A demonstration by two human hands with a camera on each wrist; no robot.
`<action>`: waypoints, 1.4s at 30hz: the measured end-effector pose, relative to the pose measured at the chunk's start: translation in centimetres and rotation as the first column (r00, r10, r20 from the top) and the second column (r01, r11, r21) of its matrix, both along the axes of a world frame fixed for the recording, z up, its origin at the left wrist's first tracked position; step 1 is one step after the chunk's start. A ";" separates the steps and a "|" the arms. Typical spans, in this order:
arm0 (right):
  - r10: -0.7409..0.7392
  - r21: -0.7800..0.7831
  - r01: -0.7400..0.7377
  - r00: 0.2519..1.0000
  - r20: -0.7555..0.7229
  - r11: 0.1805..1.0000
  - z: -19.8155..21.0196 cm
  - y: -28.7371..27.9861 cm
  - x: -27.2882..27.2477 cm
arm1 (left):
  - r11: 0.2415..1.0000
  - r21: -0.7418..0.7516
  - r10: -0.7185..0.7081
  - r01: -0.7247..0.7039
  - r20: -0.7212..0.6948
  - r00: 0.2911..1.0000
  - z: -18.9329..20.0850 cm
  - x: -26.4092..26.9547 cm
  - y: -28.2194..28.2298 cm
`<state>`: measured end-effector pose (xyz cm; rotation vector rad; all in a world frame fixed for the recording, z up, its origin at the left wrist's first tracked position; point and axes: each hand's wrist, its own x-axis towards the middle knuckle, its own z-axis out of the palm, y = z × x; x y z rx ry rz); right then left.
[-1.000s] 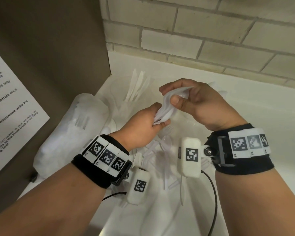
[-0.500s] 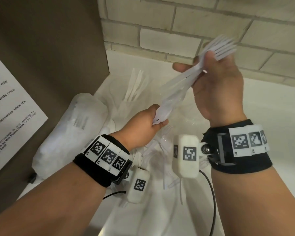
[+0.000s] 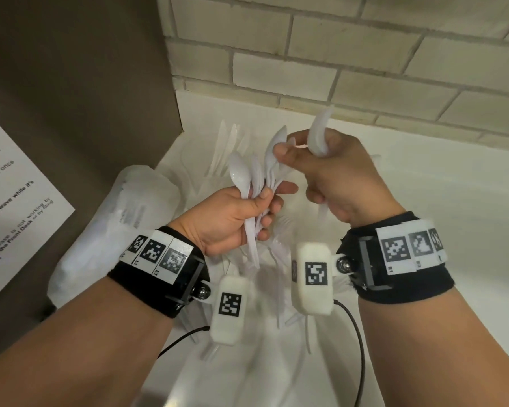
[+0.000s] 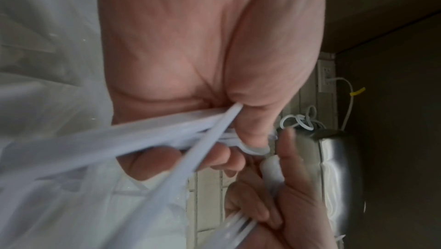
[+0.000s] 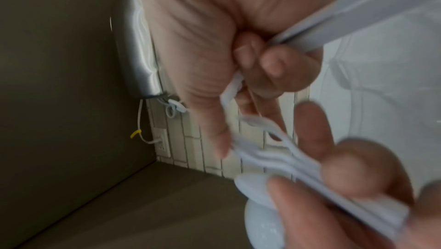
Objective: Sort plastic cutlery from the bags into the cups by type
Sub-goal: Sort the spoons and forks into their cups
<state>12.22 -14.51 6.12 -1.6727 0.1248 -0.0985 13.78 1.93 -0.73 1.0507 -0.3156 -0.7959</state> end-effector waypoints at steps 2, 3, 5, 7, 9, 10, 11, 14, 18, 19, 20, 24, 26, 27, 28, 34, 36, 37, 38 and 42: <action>0.014 -0.029 -0.013 1.000 0.019 0.999 0.0 0.3 0.2 | 0.999 -0.029 -0.032 0.031 -0.044 0.999 0.0 0.0 0.0; 0.010 -0.037 -0.009 1.000 0.029 0.999 0.0 0.3 0.3 | 0.999 -0.045 -0.033 0.030 -0.067 0.997 0.0 0.0 0.0; 0.009 -0.036 -0.007 0.999 0.040 0.999 0.2 0.3 0.5 | 0.998 -0.055 -0.010 0.005 -0.093 0.996 0.1 0.0 0.2; 0.024 -0.024 -0.022 0.999 0.048 0.999 0.2 0.2 0.6 | 0.998 -0.063 -0.004 -0.003 -0.109 0.994 0.1 0.0 0.3; 0.034 -0.021 -0.033 0.998 0.050 0.999 0.1 0.3 0.7 | 0.997 -0.078 0.003 -0.013 -0.130 0.991 0.2 -0.1 0.3; 0.039 -0.030 -0.037 0.998 0.046 0.999 0.0 0.4 0.7 | 0.997 -0.080 0.006 -0.016 -0.129 0.992 0.3 -0.2 0.3; 0.046 -0.038 -0.044 0.998 0.042 0.998 0.0 0.5 0.8 | 0.997 -0.074 0.011 -0.020 -0.122 0.993 0.4 -0.3 0.2; -0.024 -0.022 0.025 0.998 0.050 0.999 0.4 0.2 1.0 | 0.997 -0.061 0.049 -0.057 -0.124 0.991 0.4 -0.5 0.2; -0.275 0.161 0.257 0.956 0.102 0.953 1.5 -1.7 2.2 | 0.993 -0.089 0.068 -0.083 -0.154 0.986 0.1 -0.2 0.6; -0.297 0.239 0.266 0.949 0.106 0.934 1.7 -2.1 2.6 | 0.991 -0.074 0.098 -0.111 -0.163 0.982 0.1 0.0 0.6; -0.303 0.308 0.255 0.945 0.120 0.917 1.9 -2.3 3.0 | 0.988 -0.058 0.133 -0.145 -0.169 0.977 0.1 0.1 0.5; -0.267 0.323 0.169 0.919 0.288 0.931 2.1 -2.1 4.4 | 0.976 -0.033 0.207 -0.214 -0.154 0.966 0.3 0.7 0.3; -0.242 0.304 0.143 0.917 0.318 0.942 1.6 -1.7 5.1 | 0.982 -0.054 0.172 -0.180 -0.137 0.976 0.4 0.9 0.5; -0.229 0.299 0.132 0.920 0.319 0.945 1.1 -1.6 5.4 | 0.985 -0.076 0.146 -0.157 -0.132 0.980 0.4 0.9 0.6; -0.220 0.295 0.125 0.923 0.315 0.947 0.6 -1.5 5.7 | 0.985 -0.104 0.123 -0.137 -0.133 0.984 0.4 0.9 0.7; -0.165 0.306 0.074 0.945 0.284 0.949 -1.8 -0.6 7.5 | 0.966 -0.257 -0.017 -0.026 -0.165 0.986 -0.5 1.0 1.1; -0.171 0.289 0.098 0.956 0.240 0.952 -2.4 -0.3 7.9 | 0.964 -0.267 -0.034 -0.007 -0.150 0.988 -0.7 1.1 1.2; -0.174 0.266 0.114 0.961 0.217 0.957 -2.6 -0.1 8.1 | 0.964 -0.266 -0.038 -0.002 -0.145 0.989 -0.8 1.1 1.2; -0.174 0.238 0.125 0.965 0.195 0.963 -2.9 0.1 8.2 | 0.965 -0.264 -0.041 0.002 -0.140 0.989 -0.9 1.1 1.2; -0.164 0.132 0.144 0.975 0.151 0.981 -3.6 0.4 8.5 | 0.972 -0.235 -0.043 0.024 -0.073 0.996 -1.3 1.1 1.3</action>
